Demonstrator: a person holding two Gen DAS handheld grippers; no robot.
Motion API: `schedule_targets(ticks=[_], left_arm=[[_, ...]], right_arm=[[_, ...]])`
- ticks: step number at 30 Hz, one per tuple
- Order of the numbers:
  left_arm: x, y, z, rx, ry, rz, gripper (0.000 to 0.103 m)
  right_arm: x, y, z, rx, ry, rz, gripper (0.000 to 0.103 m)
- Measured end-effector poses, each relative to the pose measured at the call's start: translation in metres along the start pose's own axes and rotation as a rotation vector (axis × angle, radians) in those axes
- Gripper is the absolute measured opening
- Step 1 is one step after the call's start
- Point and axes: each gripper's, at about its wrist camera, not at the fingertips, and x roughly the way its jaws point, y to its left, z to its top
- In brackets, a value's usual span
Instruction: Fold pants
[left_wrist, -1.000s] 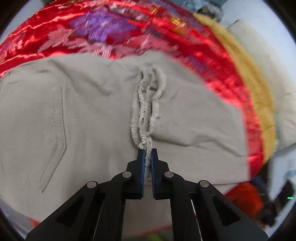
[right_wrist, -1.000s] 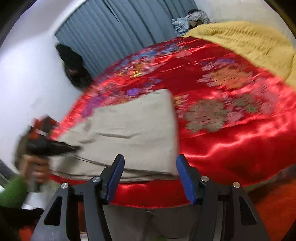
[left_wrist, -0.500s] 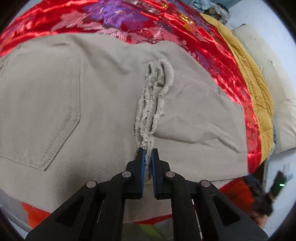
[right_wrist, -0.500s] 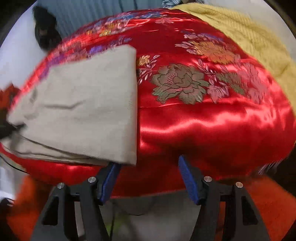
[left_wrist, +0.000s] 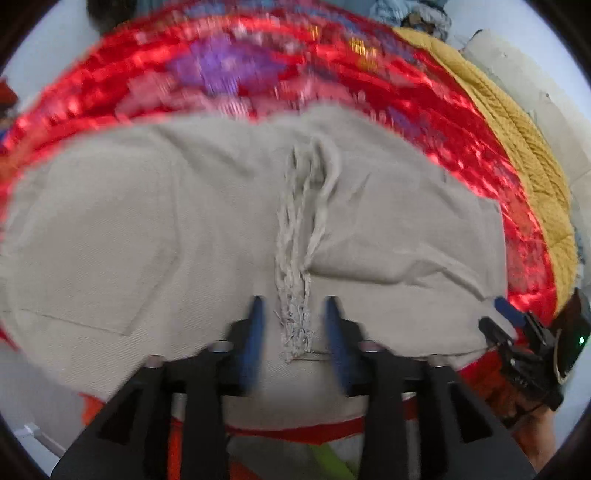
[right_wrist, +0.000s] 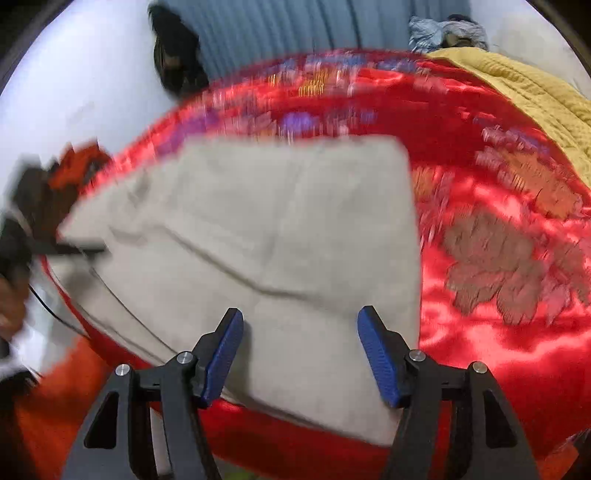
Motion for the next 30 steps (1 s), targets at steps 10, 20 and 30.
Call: schedule_targets(ticks=[10,20,30], left_arm=[[-0.004,-0.093,0.030,0.183,-0.164,-0.021,0.073],[0.071,-0.083,0.011,0.181,-0.069,0.102,0.082],[0.075,-0.082,0.006,0.174,-0.094,0.097,0.088]], right_arm=[[0.001,0.002,-0.002,0.005,-0.019,-0.007,0.067],[0.000,0.006,-0.005,-0.019,-0.031,-0.015,0.068],[-0.047,0.030,0.000,-0.095,-0.220,-0.034,0.067]])
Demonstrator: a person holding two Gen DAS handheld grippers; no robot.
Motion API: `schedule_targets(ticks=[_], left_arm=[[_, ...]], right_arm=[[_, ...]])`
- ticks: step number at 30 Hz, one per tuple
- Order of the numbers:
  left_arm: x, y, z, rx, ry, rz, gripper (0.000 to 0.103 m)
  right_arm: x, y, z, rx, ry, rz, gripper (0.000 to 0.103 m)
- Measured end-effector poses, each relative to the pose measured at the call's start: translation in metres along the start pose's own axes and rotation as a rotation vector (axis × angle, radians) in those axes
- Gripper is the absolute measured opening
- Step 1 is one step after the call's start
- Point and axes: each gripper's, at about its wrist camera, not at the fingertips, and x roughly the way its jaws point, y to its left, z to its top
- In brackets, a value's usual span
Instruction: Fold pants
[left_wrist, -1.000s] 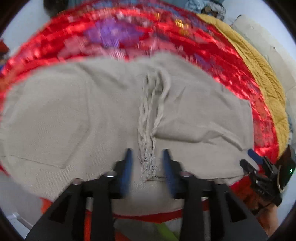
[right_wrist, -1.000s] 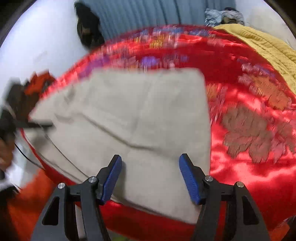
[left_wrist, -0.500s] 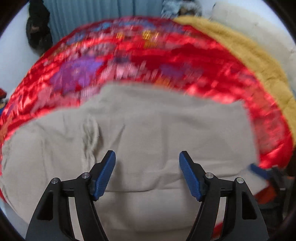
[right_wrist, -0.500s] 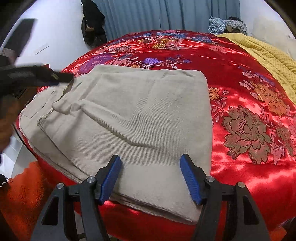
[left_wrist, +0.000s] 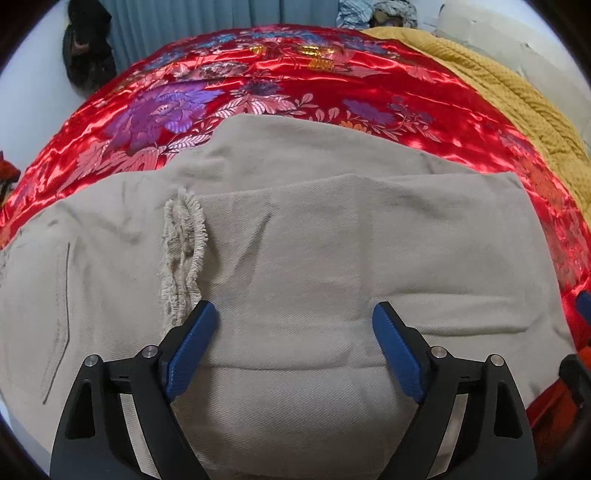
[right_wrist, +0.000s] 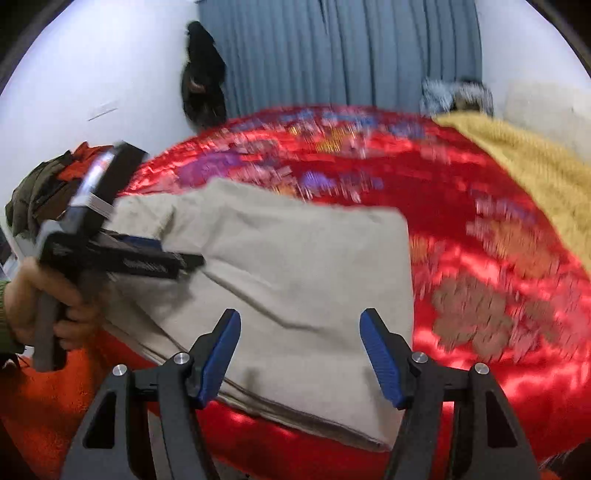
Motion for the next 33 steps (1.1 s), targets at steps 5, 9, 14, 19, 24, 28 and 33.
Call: schedule_targets(ticks=[5,9,14,19,24,28,33], left_arm=[[0.003,0.000,-0.004,0.005,-0.010,-0.003,0.090],[0.003,0.001,-0.005,0.003,-0.020,-0.003,0.091],[0.003,0.000,-0.005,0.005,-0.022,-0.002,0.092],[0.003,0.000,-0.005,0.004,-0.023,-0.001,0.092],[0.004,0.000,-0.005,0.005,-0.022,-0.001,0.092],[0.004,0.000,-0.004,0.006,-0.023,-0.001,0.092],[0.004,0.000,-0.005,0.005,-0.023,-0.002,0.093]], right_arm=[[0.039,-0.003,-0.019,0.030,0.183,0.038,0.067],[0.039,-0.006,-0.019,0.048,0.174,0.055,0.069],[0.041,-0.005,-0.019,0.049,0.175,0.057,0.070],[0.041,-0.004,-0.021,0.042,0.171,0.054,0.071],[0.041,-0.005,-0.020,0.039,0.170,0.053,0.071],[0.041,-0.005,-0.021,0.038,0.170,0.053,0.071],[0.041,-0.005,-0.021,0.039,0.170,0.053,0.071]])
